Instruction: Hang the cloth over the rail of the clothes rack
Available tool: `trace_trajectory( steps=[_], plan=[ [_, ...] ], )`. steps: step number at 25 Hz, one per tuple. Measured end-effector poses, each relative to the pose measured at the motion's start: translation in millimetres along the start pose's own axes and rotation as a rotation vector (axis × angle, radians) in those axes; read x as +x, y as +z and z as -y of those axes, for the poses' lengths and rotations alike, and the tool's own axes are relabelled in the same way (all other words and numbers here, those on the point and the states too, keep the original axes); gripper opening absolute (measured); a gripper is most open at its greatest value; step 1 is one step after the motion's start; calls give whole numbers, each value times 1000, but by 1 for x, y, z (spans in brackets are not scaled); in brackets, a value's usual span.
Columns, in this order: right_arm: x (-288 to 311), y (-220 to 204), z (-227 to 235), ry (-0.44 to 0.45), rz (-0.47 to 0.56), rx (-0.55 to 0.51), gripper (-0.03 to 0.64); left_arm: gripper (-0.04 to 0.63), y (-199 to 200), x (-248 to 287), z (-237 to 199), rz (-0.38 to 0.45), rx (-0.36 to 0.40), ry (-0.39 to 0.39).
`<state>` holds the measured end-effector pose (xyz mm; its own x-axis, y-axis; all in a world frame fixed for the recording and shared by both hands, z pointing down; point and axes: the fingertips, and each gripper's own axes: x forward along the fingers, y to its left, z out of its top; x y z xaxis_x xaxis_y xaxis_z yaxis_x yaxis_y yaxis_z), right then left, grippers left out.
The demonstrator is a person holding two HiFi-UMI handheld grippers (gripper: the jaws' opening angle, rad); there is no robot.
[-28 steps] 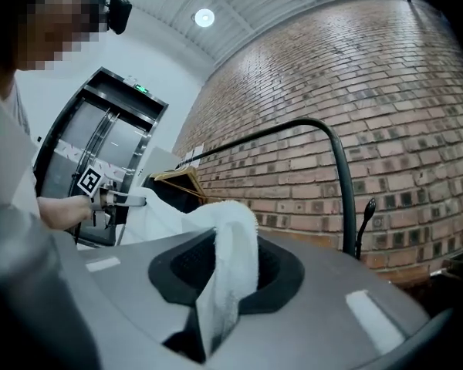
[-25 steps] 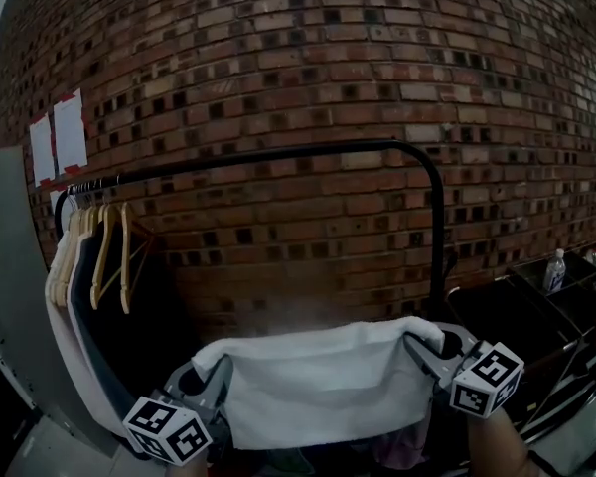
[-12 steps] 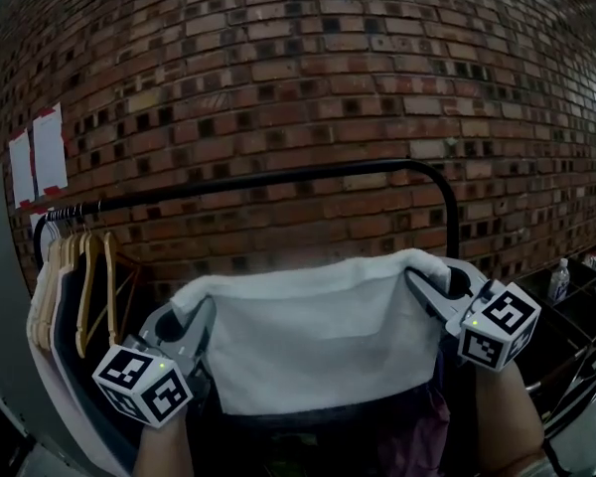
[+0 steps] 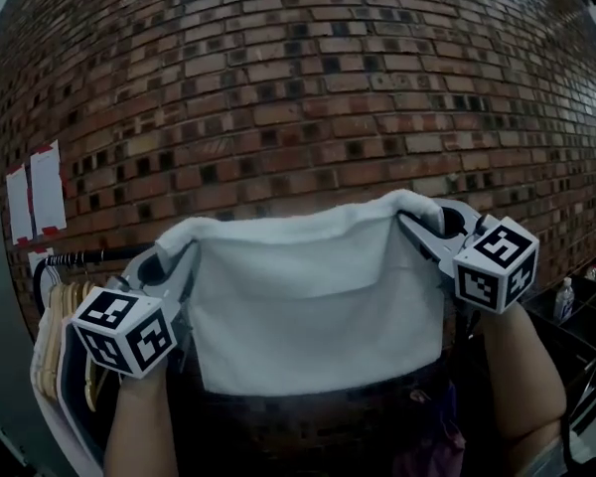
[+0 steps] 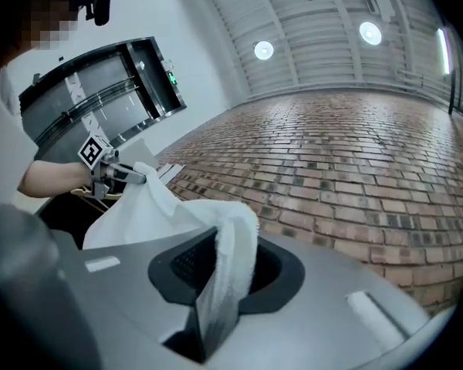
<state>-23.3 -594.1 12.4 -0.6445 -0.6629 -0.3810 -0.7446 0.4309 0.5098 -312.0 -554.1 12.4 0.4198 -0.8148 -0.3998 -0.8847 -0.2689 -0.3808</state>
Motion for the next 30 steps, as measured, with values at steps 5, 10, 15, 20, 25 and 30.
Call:
trace_trajectory(
  steps=[5,10,15,20,25,30],
  plan=[
    [36,35,30,-19,-16,-55,67,49,33,38,-34,-18,83,6],
    [73,38,62,-5,-85,-54,71,49,38,83,-58,-91,139,-16],
    [110,31,81,17,-175,-73,71,49,32,120,-81,-188,208,-31],
    [134,3,83,70,-304,-107,71,49,2,143,-83,-344,279,-101],
    [145,-20,81,93,-412,-139,72,51,-15,151,-81,-452,306,-151],
    [148,-34,77,117,-497,-135,73,51,-30,156,-79,-547,295,-187]
  ],
)
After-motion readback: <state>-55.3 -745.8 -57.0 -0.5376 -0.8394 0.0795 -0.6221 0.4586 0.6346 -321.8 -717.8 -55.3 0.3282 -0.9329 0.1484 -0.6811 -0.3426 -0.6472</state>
